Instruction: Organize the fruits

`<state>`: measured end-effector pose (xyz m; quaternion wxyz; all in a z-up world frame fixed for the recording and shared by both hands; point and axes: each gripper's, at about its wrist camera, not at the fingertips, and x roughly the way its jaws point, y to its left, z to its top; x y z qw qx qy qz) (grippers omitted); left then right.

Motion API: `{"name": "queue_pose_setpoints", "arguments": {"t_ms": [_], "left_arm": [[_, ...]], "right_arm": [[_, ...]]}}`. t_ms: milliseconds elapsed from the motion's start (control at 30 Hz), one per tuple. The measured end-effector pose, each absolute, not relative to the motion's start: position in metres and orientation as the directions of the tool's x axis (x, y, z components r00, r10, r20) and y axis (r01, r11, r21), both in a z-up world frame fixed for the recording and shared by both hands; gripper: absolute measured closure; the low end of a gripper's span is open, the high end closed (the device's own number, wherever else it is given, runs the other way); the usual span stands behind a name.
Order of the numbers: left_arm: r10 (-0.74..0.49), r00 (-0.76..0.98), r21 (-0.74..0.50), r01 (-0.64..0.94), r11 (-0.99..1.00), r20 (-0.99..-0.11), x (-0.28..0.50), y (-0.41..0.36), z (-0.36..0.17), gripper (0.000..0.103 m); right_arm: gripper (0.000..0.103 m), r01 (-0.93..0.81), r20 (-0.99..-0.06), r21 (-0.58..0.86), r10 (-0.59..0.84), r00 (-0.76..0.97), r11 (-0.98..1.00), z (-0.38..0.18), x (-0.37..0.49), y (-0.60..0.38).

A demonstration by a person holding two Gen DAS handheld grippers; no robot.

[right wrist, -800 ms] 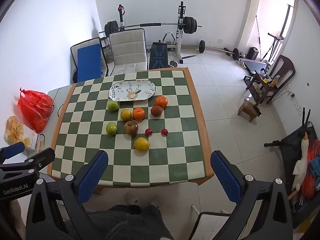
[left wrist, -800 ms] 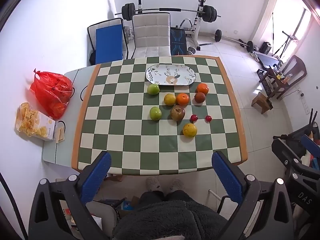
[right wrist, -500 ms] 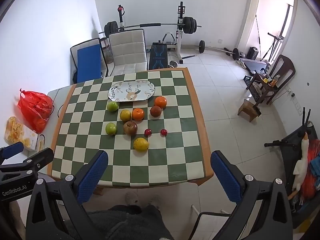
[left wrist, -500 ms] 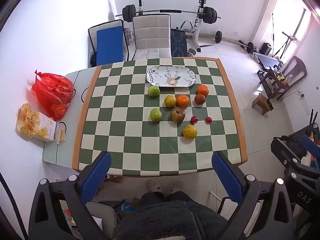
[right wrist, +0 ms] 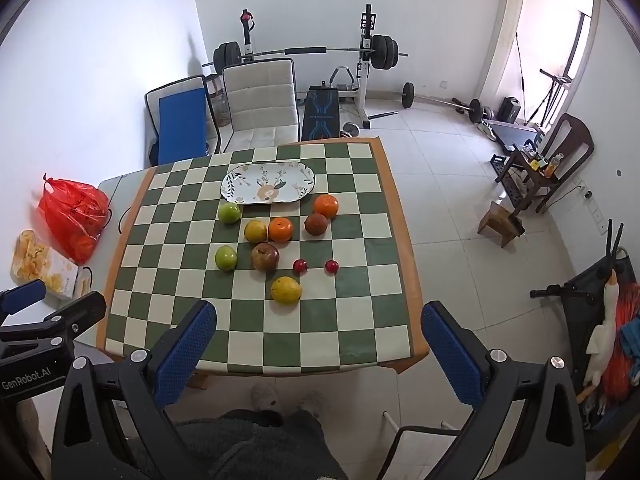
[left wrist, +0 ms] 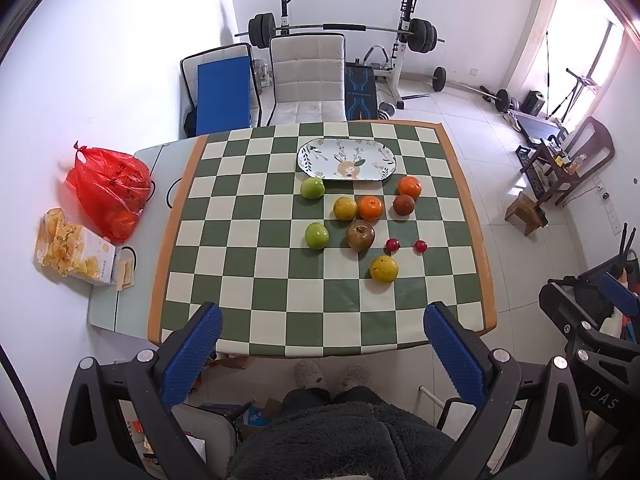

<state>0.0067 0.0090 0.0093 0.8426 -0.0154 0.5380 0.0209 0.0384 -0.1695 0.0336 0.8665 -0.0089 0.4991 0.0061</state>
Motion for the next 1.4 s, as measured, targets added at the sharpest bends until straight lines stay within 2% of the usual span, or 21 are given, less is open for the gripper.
{"name": "queue_pose_setpoints", "arguments": {"t_ms": [1233,1400], "left_arm": [[0.011,0.437,-0.015,-0.055,0.998,-0.899,0.015,0.007,0.029,0.000],[0.009,0.436,-0.016,-0.054,0.998,-0.900,0.014,0.006,0.030,0.000]], "right_arm": [[0.000,-0.012,-0.861,-0.010,-0.002,0.508,1.000,0.040,0.042,-0.161],[0.000,-0.017,-0.859,-0.014,-0.003,0.513,1.000,0.061,0.053,-0.151]]}}
